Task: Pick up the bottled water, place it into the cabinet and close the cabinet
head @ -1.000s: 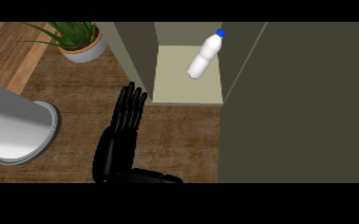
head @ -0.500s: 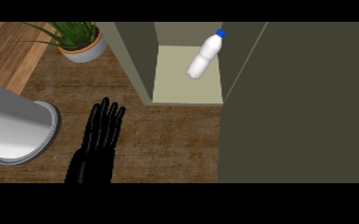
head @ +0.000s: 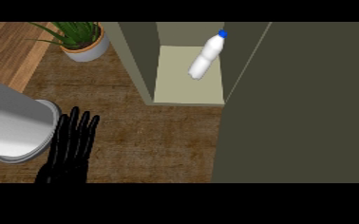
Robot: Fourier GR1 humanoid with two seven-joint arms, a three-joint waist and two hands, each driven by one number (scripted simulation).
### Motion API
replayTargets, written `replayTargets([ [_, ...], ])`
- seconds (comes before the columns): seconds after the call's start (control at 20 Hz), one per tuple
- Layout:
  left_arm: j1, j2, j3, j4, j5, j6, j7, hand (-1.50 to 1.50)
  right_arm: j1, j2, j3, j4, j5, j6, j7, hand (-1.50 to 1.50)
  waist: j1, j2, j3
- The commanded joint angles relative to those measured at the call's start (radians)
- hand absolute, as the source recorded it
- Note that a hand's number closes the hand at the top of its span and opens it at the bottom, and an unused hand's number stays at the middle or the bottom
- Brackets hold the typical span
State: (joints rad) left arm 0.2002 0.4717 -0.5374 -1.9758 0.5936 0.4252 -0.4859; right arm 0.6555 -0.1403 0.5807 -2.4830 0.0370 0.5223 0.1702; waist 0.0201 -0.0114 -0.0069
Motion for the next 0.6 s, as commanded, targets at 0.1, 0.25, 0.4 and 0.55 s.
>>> replayTargets([
  [0.1, 0.059, 0.034, 0.044, -0.014, 0.032, -0.049, -0.029, -1.5, -0.173, 0.089, 0.242, -0.066, 0.19, -0.032, 0.136, 1.5, 0.009, -0.002, -0.003],
  [0.25, 0.112, 0.073, 0.067, -0.038, 0.054, -0.103, -0.054, -1.5, -0.257, 0.121, 0.229, -0.061, 0.179, -0.049, 0.203, 1.5, 0.026, 0.0, -0.005],
  [0.4, 0.117, 0.101, 0.107, -0.059, 0.082, -0.111, -0.028, -1.5, -0.34, 0.135, 0.276, 0.004, 0.212, -0.09, 0.237, 1.5, 0.012, -0.003, -0.003],
  [0.55, 0.161, 0.103, 0.123, -0.031, 0.095, -0.147, -0.069, -1.5, -0.4, 0.135, 0.286, 0.003, 0.19, -0.153, 0.273, 1.5, 0.015, -0.005, -0.006],
])
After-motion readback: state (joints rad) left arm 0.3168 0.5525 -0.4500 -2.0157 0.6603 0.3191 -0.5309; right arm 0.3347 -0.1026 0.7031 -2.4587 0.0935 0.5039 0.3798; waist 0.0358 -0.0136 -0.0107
